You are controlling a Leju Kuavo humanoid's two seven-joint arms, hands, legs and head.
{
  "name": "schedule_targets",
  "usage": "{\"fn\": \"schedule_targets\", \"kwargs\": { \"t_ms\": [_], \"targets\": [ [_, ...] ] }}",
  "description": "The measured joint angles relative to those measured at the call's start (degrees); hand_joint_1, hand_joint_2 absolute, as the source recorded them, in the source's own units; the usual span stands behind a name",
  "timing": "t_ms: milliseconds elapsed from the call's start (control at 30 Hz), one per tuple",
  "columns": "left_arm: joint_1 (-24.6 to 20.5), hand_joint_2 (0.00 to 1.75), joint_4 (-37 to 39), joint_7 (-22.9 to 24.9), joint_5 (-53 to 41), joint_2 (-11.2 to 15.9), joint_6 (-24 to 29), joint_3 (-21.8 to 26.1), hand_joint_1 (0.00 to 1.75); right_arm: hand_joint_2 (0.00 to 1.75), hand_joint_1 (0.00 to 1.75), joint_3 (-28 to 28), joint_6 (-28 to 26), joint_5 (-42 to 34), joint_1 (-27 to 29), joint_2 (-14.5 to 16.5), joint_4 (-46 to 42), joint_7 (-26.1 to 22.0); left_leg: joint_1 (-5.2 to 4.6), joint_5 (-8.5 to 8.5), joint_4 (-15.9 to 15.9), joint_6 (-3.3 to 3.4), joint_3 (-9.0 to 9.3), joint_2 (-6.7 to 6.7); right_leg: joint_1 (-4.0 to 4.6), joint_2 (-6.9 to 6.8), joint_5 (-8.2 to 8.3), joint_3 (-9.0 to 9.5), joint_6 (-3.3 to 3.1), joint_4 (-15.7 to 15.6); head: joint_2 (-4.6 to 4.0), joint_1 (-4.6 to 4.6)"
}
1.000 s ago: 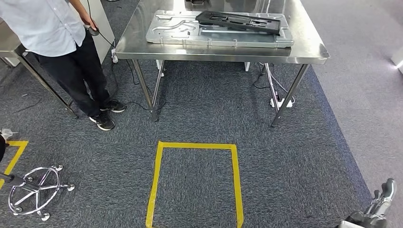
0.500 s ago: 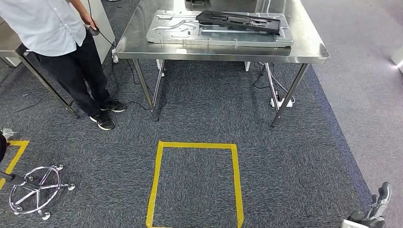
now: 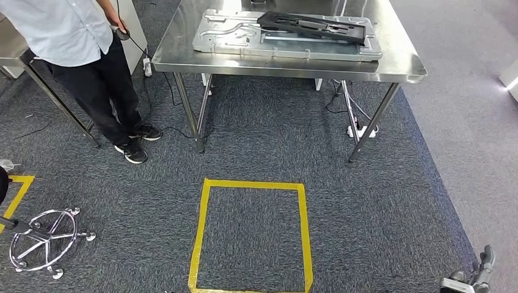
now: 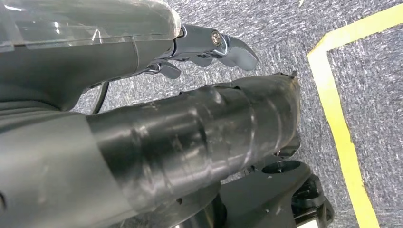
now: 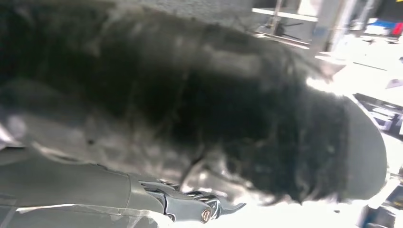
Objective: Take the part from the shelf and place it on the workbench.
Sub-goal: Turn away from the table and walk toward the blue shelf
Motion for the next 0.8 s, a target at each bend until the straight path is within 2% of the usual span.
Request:
{"fn": "schedule_targets", "kwargs": {
  "t_ms": [33, 67, 100, 167, 200, 233, 267, 367, 400, 467, 533, 567, 600, 633, 700, 733, 800],
  "targets": [
    [0.0, 0.00, 0.0, 0.0, 0.0, 0.0, 0.0, 0.0, 0.00, 0.00, 0.00, -0.9, 0.4, -0.1, -0.1, 0.4, 0.5, -0.2, 0.01, 0.01, 0.2, -0.03, -0.24, 0.12, -0.20, 0.00, -1.06, -1.41, 0.26, 3.0, 0.00, 0.00],
    [0.1, 0.00, 0.0, 0.1, 0.0, 0.0, 0.0, 0.1, 0.00, 0.00, 0.00, -1.8, 0.7, -0.1, -0.2, 0.8, 1.0, -0.6, 0.03, -0.01, 0.4, -0.07, -0.48, 0.25, -0.43, -0.01, -1.01, -2.05, 0.50, 4.3, 0.00, -0.01],
    [0.1, 0.00, 0.0, 0.1, -0.1, 0.0, 0.0, 0.2, 0.00, 0.00, 0.00, -2.7, 0.9, -0.2, -0.3, 1.2, 1.3, -1.1, 0.09, -0.06, 0.8, -0.19, -0.72, 0.39, -0.68, -0.06, 0.14, -1.67, 0.73, 3.4, 0.00, 0.00],
    [0.1, 0.00, 0.0, 0.1, -0.1, -0.1, 0.0, 0.3, 0.00, 0.00, 0.00, -3.8, 0.8, 0.0, -0.3, 1.7, 1.4, -2.3, 0.28, -0.26, 1.6, -0.73, -1.19, 0.72, -1.13, -0.65, 3.91, 1.54, 1.04, -3.4, 0.00, -0.01],
    [0.1, 0.00, 0.0, 0.1, -0.2, -0.1, 0.0, 0.3, 0.00, 0.00, 0.00, -4.0, 0.7, 0.0, -0.3, 1.9, 1.3, -2.8, 0.29, -0.40, 2.1, -1.17, -1.34, 0.87, -1.11, -1.02, 5.32, 2.79, 0.97, -6.5, 0.01, 0.04],
    [0.1, 0.00, 0.0, 0.0, -0.2, -0.1, 0.0, 0.4, 0.00, 0.00, 0.00, -4.1, 0.4, 0.2, -0.3, 2.1, 1.1, -3.2, 0.26, -0.50, 2.4, -1.67, -1.42, 1.01, -0.99, -1.26, 6.11, 3.46, 0.65, -8.4, 0.01, 0.03],
    [0.1, 0.00, 0.0, -0.1, -0.2, -0.1, 0.0, 0.5, 0.00, 0.00, 0.00, -4.1, 0.2, 0.3, -0.3, 2.3, 0.7, -3.5, 0.20, -0.52, 2.6, -2.17, -1.41, 1.15, -0.77, -1.29, 6.27, 3.39, 0.16, -8.9, 0.01, 0.05],
    [0.1, 0.00, 0.0, -0.3, -0.2, -0.1, 0.0, 0.6, 0.00, 0.00, 0.00, -3.4, -1.3, 1.2, 0.2, 2.9, -0.9, -4.5, 0.43, -0.60, 2.6, -3.48, -1.35, 1.35, -0.54, -0.66, 6.94, 2.75, -1.50, -8.7, 0.01, 0.05],
    [0.1, 0.00, 0.0, -0.3, -0.3, -0.1, 0.0, 0.7, 0.00, 0.00, 0.00, -2.9, -2.1, 1.9, 0.5, 3.1, -1.7, -4.9, 0.54, -1.60, 3.6, -3.79, -1.73, 1.05, -0.58, -0.57, 7.27, 2.58, -2.01, -8.8, 0.01, 0.03],
    [0.1, 0.00, 0.0, -0.3, -0.4, -0.1, 0.0, 0.9, 0.00, 0.00, 0.00, -1.5, -4.0, 3.7, 1.1, 3.6, -3.5, -5.4, 0.59, -5.86, 8.9, -4.10, -3.75, 0.08, -0.51, -0.52, 7.83, 2.09, -2.83, -8.9, 0.01, 0.00],
    [0.2, 0.00, 0.0, -0.3, -0.6, -0.1, 0.0, 0.9, 0.00, 0.00, 0.00, 0.0, -5.8, 5.5, 1.8, 3.8, -5.0, -5.5, 0.52, -10.06, 15.9, -4.00, -6.12, -0.36, -0.14, -0.39, 8.13, 1.52, -3.20, -8.8, 0.01, 0.01],
    [0.2, 0.00, 0.0, -0.2, -0.6, -0.1, 0.0, 0.9, 0.00, 0.00, 0.00, 0.7, -6.6, 6.1, 2.2, 3.9, -5.7, -5.5, 0.46, -10.75, 17.8, -3.85, -6.40, -0.41, 0.08, -0.31, 8.24, 1.31, -3.26, -8.8, 0.01, 0.01],
    [0.3, 0.00, 0.0, -0.2, -0.6, -0.1, 0.0, 0.9, 0.00, 0.00, 0.00, 1.5, -7.4, 6.5, 2.5, 3.9, -6.3, -5.6, 0.38, -10.34, 17.5, -3.58, -5.64, -0.43, 0.28, -0.20, 8.31, 1.17, -3.28, -8.7, 0.00, 0.02],
    [0.3, 0.00, 0.0, -0.2, -0.7, -0.1, 0.0, 0.9, 0.00, 0.00, 0.00, 2.3, -8.3, 6.8, 2.8, 3.9, -6.8, -5.6, 0.24, -9.02, 15.1, -3.17, -3.82, -0.46, 0.45, -0.08, 8.35, 1.13, -3.26, -8.7, 0.00, 0.02],
    [0.3, 0.00, 0.0, -0.2, -0.7, 0.0, 0.0, 1.0, 0.00, 0.00, 0.00, 3.9, -9.6, 7.2, 3.3, 3.9, -7.8, -5.6, -0.20, -6.10, 7.3, -2.02, 1.01, -0.70, 0.76, 0.09, 8.37, 1.18, -3.17, -8.5, 0.00, 0.03],
    [0.3, 0.00, 0.0, -0.3, -0.8, 0.1, 0.0, 1.0, 0.00, 0.00, 0.00, 4.6, -10.1, 7.2, 3.4, 3.9, -8.1, -5.6, -0.41, -5.29, 4.3, -1.65, 2.68, -0.75, 0.85, 0.14, 8.40, 1.15, -3.03, -8.5, 0.00, 0.03],
    [0.2, 0.00, 0.0, -0.4, -0.8, 0.1, 0.0, 1.1, 0.00, 0.00, 0.00, 5.8, -10.7, 7.2, 3.6, 3.8, -8.6, -5.6, -0.57, -5.01, 1.9, -1.83, 3.74, -0.75, 1.05, 0.16, 8.30, 0.95, -2.84, -8.2, 0.00, 0.03]
  ]
}}
